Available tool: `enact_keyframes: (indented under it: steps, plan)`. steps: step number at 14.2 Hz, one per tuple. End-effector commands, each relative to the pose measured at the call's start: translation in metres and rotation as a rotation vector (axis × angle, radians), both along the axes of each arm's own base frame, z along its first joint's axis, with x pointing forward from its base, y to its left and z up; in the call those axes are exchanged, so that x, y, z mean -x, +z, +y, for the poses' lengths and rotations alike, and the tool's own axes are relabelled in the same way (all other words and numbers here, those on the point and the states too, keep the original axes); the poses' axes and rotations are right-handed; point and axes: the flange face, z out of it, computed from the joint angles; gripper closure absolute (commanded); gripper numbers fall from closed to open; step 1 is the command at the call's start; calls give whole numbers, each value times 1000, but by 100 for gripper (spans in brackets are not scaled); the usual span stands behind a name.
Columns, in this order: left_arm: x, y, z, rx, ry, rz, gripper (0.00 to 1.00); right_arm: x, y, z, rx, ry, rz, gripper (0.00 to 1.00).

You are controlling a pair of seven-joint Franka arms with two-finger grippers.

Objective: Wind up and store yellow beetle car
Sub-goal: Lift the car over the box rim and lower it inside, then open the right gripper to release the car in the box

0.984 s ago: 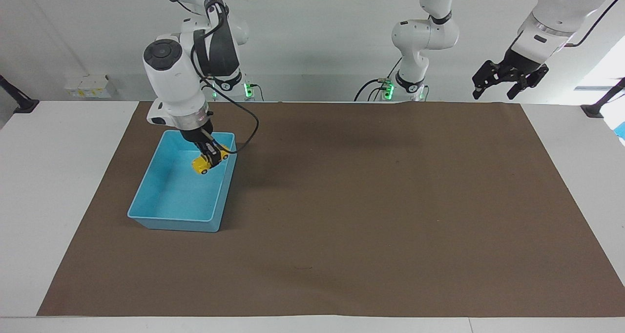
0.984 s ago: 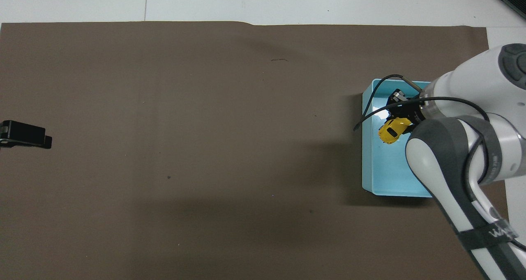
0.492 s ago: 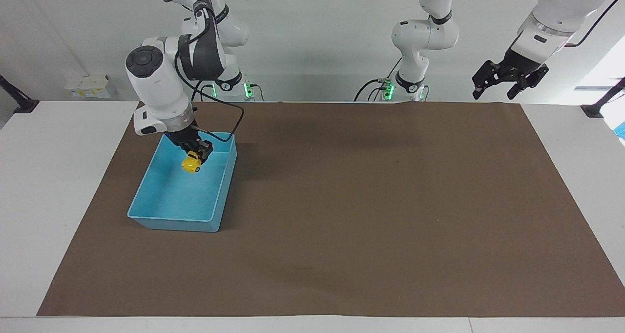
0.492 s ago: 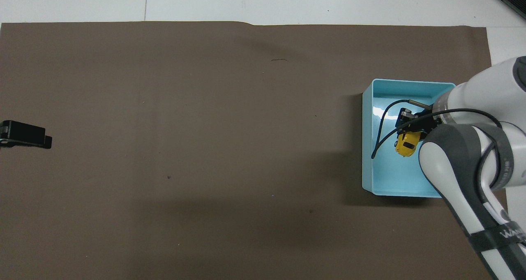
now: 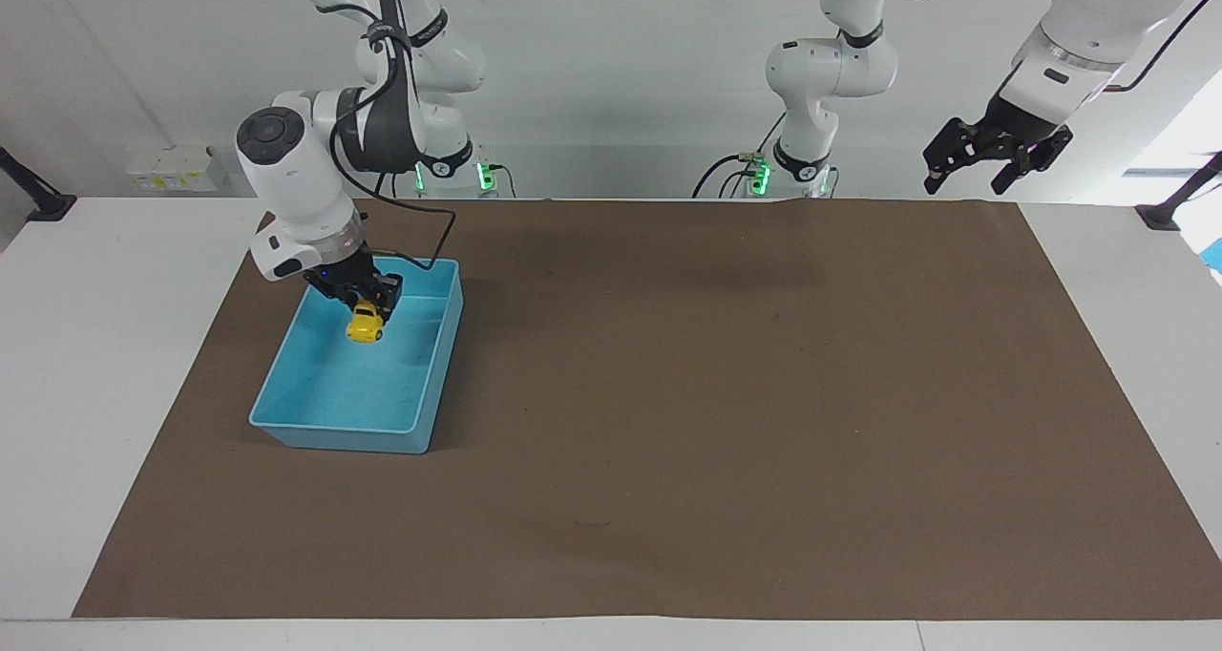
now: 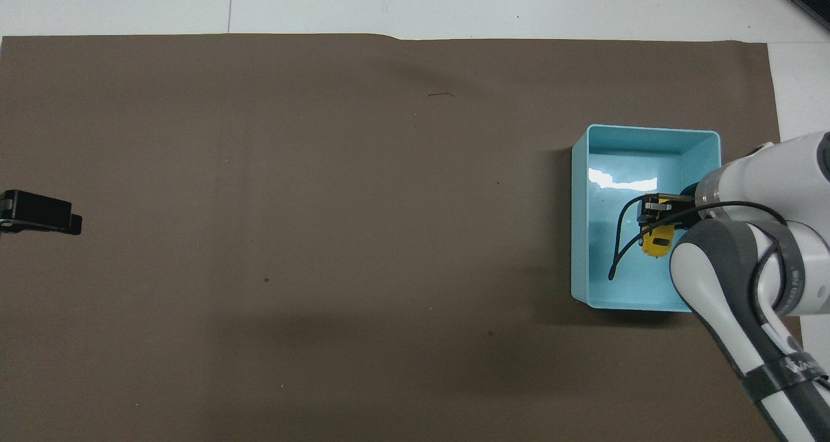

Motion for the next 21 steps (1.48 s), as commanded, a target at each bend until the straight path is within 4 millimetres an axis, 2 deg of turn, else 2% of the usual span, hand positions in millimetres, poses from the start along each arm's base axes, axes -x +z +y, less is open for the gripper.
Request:
enact_keyframes:
  steps: [1,2,4,9,12,13,14,16,21]
  plan:
    - [5,2,2,-18,1,1,0,20,-22,-11,-6,58,-41,100]
    - [4,3,2,-19,2,0,0,23,-33,-18,-4,67,-53,100]
    - [5,2,2,-19,2,1,0,28,-48,-17,-3,95,-72,100]
    - [5,3,2,-19,2,0,0,29,-95,-9,-4,133,-65,100]
    - [5,2,2,-19,2,1,0,45,-124,-7,-5,133,-79,99]
    - [5,2,2,-19,2,1,0,45,-125,-6,-6,121,-79,42]
    - [5,2,2,-19,2,1,0,44,-123,-8,-4,120,-81,0]
    - [5,3,2,-19,2,0,0,38,-107,-8,0,127,-88,0]
    - [5,2,2,-19,2,1,0,13,-39,-13,8,119,-54,0]
